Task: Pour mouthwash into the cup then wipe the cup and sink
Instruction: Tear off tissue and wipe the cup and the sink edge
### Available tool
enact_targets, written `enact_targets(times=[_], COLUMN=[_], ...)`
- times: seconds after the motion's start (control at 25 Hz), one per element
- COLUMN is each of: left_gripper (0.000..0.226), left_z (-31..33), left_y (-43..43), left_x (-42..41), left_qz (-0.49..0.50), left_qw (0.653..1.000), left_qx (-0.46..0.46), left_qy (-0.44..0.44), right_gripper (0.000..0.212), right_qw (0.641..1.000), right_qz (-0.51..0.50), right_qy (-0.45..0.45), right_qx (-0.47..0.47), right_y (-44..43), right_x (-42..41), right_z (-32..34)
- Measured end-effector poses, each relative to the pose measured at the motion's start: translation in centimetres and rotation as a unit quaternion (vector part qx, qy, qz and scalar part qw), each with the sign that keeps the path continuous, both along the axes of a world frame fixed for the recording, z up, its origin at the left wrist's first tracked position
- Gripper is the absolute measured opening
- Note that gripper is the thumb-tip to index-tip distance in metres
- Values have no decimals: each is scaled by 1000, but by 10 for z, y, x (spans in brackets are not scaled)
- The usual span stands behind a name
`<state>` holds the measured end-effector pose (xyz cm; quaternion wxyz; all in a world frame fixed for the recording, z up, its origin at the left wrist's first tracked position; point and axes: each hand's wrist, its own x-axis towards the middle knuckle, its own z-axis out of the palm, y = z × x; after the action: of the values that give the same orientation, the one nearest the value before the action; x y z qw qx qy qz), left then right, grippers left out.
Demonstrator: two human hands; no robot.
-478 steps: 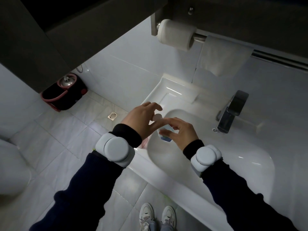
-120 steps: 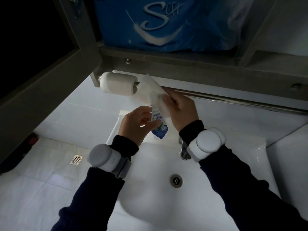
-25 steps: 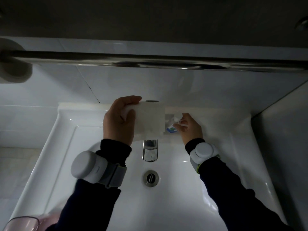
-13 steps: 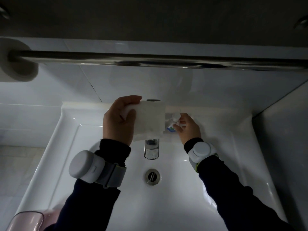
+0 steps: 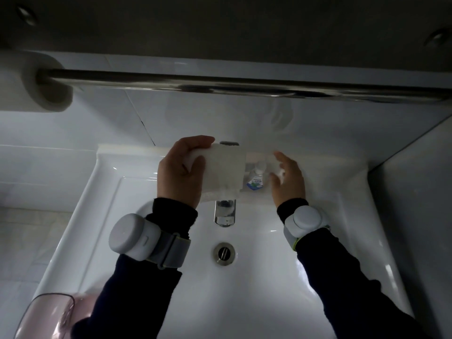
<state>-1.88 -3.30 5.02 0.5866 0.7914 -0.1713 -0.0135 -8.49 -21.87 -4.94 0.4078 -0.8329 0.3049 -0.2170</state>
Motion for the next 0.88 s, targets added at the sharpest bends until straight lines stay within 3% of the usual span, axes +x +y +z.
enact_targets(times=[0.12,0.2,0.48,0.56,0.68,0.88], left_gripper=[37,38,40,39,37,33], left_z=[8,14,33,38,37,28], left_y=[6,13,61,86,121,195], left_x=[-6,-11,-27,-33,-46,-67], left_qz=[0,1,27,36,44,75], left_qw=[1000,1000,999,999,999,996], left_qx=[-10,-18,-15,-21,-9,-33], left_qy=[0,1,13,15,13,46], right_gripper=[35,25,36,38,20,20], right_qw=[992,987,965,961,958,943], right_qz=[-48,-20,169,219,262,289], right_qy=[-119,-160,-85,-49,-5,-18], right_qx=[-10,21,180,163,119,165], right_y=[13,34,106,132,165,226], right_x=[-9,-17,-11,-14,-19,-33], right_z=[37,65,114,119,122,118])
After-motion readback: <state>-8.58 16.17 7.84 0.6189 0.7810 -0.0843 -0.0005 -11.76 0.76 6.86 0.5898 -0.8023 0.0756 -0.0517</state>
